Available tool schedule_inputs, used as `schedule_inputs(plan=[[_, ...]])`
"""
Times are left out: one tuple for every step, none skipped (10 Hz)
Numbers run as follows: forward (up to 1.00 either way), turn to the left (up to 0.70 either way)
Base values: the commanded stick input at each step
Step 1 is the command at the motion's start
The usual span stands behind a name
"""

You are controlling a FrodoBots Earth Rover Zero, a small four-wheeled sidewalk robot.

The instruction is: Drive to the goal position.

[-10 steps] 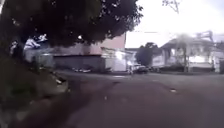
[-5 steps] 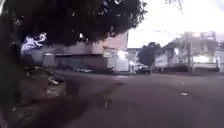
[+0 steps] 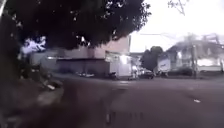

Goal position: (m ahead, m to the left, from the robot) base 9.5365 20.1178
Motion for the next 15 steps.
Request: schedule_inputs(plan=[[0.7,0.0],[0.7,0.0],[0.7,0.0],[0.7,0.0],[0.7,0.0],[0.7,0.0],[0.7,0.0],[0.7,0.0],[0.7,0.0],[0.7,0.0],[0.7,0.0],[0.7,0.0],[0.7,0.0],[0.7,0.0],[0.7,0.0]])
